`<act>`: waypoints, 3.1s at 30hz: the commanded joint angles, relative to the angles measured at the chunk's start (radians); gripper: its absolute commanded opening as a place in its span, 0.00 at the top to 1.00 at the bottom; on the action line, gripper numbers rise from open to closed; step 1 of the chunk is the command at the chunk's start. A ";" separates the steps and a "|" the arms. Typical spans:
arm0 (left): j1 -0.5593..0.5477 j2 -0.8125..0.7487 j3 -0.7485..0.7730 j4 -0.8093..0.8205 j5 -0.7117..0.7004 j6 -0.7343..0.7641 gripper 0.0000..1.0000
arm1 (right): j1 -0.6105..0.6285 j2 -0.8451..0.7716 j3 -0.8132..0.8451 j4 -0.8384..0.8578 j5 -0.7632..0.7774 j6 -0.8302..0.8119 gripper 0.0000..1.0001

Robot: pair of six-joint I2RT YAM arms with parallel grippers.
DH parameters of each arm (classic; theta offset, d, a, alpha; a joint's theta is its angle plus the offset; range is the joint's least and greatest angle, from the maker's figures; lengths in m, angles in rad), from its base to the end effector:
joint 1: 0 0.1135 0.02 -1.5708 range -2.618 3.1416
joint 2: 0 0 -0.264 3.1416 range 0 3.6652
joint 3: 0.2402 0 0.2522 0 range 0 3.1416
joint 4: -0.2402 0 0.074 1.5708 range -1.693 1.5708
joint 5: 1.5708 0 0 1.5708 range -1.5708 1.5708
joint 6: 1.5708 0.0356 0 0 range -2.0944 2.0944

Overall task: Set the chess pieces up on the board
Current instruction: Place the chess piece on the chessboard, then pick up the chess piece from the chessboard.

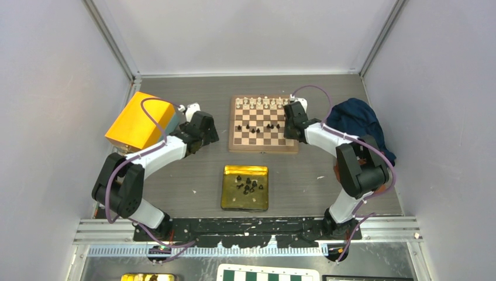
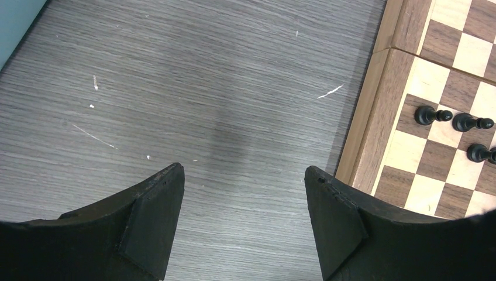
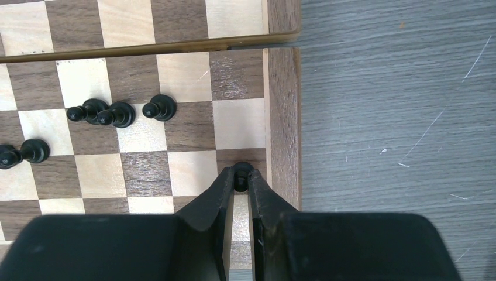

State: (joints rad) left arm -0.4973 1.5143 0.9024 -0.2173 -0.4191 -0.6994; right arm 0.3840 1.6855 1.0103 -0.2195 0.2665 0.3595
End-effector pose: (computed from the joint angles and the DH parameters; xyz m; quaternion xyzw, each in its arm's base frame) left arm 0.2811 -0.1361 0.2069 -0.1670 0.8994 -0.0395 0.4021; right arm 0.3250 0.1212 0.1850 0.0326 0.9355 0.0026 0.3518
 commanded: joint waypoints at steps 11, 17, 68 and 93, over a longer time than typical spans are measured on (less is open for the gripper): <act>0.000 -0.001 0.020 0.037 -0.027 0.001 0.23 | 0.004 0.016 0.042 0.035 -0.009 0.016 0.93; 0.000 -0.004 0.019 0.035 -0.026 0.000 0.22 | 0.003 0.004 0.045 0.024 -0.006 0.014 0.77; 0.001 0.018 0.046 0.041 -0.032 0.010 0.19 | 0.023 0.177 0.335 -0.075 -0.050 -0.034 0.62; 0.000 0.024 0.043 0.045 -0.036 0.011 0.19 | 0.028 0.202 0.329 -0.067 -0.062 -0.024 0.72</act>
State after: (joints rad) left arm -0.4973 1.5352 0.9123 -0.2169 -0.4198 -0.6979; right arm 0.4049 1.8896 1.3041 -0.3141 0.2066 0.3378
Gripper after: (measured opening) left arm 0.807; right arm 0.297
